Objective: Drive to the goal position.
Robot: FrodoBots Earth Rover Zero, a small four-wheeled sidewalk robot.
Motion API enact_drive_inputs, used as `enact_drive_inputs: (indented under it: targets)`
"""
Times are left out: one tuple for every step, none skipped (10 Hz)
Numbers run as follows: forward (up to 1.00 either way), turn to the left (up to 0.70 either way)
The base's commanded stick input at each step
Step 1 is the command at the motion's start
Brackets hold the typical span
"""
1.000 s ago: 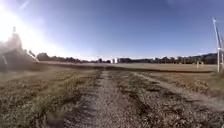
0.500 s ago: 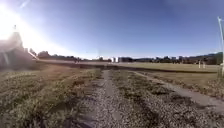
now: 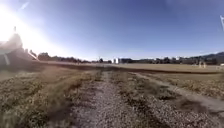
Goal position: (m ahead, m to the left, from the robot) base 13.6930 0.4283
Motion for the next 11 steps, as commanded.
enact_drive_inputs:
  targets:
    - [0.5,0.0]
    - [0.5,0.0]
    - [0.5,0.0]
    - [0.5,0.0]
    - [0.5,0.0]
    - [0.5,0.0]
    - [0.5,0.0]
    - [0.5,0.0]
    - [0.5,0.0]
    - [0.5,0.0]
    - [0.5,0.0]
